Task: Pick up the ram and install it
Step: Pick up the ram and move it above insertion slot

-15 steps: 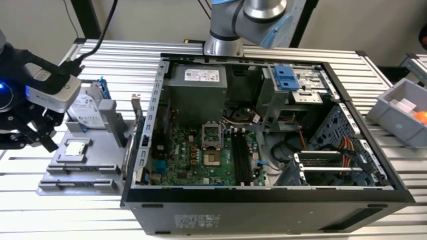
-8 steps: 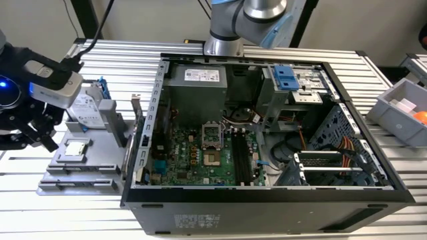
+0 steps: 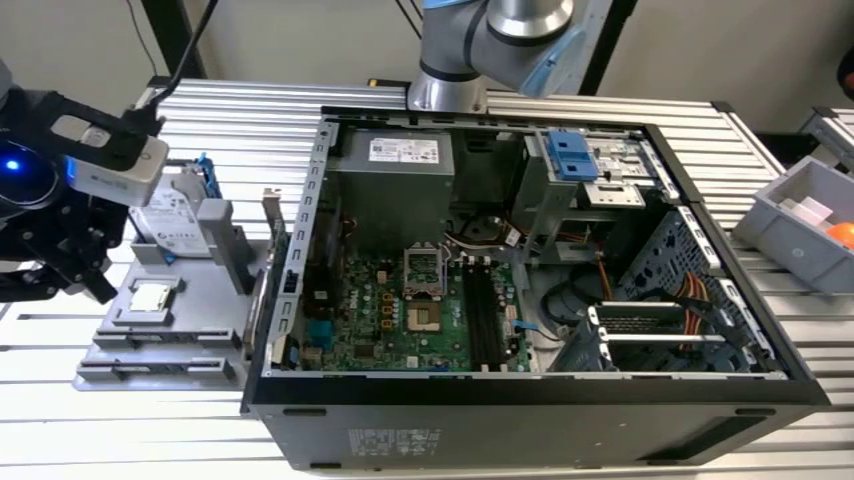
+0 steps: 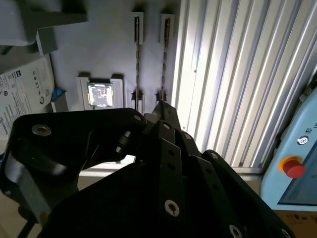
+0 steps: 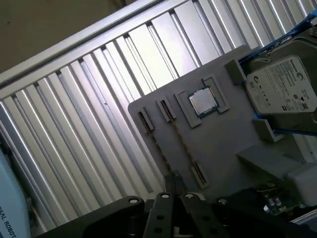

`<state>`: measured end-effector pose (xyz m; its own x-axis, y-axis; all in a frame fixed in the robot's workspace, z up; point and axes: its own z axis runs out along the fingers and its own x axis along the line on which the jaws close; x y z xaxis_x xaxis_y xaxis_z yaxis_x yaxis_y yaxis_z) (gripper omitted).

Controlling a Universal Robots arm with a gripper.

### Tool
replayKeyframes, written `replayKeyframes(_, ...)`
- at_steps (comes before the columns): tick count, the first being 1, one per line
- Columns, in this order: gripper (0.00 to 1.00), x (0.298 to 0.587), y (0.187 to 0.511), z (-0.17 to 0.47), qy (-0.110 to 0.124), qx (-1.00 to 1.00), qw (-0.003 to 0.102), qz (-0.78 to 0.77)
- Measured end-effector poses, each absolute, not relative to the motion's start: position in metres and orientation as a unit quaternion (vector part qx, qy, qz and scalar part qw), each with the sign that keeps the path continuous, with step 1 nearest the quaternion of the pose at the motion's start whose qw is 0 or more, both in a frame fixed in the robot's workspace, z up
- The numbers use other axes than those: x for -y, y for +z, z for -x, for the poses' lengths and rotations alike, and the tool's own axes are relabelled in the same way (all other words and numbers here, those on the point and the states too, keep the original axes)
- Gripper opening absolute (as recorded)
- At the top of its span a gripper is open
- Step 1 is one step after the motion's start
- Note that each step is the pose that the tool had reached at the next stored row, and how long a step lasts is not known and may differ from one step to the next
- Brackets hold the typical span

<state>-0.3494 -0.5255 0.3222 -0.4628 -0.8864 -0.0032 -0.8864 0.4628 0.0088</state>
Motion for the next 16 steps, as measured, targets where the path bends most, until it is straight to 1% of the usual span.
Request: replayKeyframes(16,0.00,0.5254,0.3222,0.3494,-0.004,0.799,0.001,-0.601)
